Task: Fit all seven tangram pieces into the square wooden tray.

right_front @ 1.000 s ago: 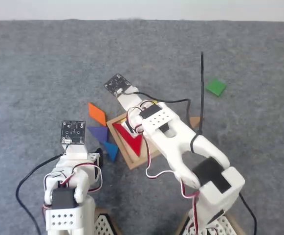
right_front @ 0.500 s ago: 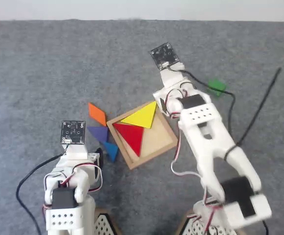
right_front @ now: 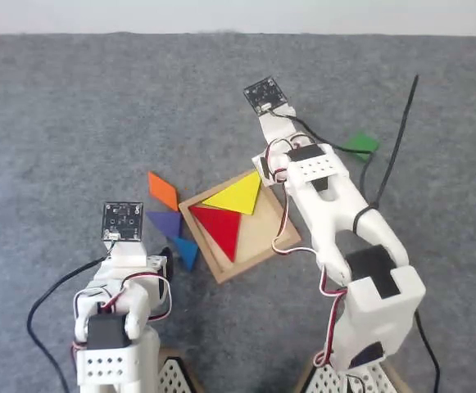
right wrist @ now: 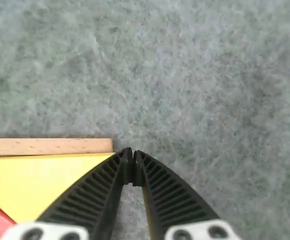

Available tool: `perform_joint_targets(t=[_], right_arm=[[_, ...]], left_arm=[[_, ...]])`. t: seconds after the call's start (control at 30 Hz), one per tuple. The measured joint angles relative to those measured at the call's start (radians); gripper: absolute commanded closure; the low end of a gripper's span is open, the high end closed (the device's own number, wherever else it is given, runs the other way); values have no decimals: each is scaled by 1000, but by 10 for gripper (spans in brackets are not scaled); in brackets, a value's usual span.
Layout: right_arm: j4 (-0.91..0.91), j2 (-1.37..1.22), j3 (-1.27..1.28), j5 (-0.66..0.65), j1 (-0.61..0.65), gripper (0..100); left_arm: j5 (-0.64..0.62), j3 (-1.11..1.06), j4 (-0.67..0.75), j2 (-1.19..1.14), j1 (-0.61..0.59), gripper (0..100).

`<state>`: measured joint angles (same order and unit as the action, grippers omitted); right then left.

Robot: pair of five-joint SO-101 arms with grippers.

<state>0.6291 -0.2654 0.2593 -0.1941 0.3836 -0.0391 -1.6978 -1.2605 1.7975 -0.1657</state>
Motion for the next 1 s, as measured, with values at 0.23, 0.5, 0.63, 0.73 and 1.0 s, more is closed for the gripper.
perform_joint_targets(t=[0.23, 0.5, 0.63, 0.73, 1.0], right_arm=[[15, 0, 0, 0, 74, 992], [18, 0, 0, 0, 110, 992], [18, 0, 0, 0, 107, 992], [18, 14, 2, 0, 64, 992], [-3, 28, 0, 2, -41, 992]], left_arm=[[0, 0, 0, 0, 0, 836], [0, 0, 0, 0, 0, 836], [0, 0, 0, 0, 0, 836], [0, 0, 0, 0, 0, 836], [0, 0, 0, 0, 0, 836]])
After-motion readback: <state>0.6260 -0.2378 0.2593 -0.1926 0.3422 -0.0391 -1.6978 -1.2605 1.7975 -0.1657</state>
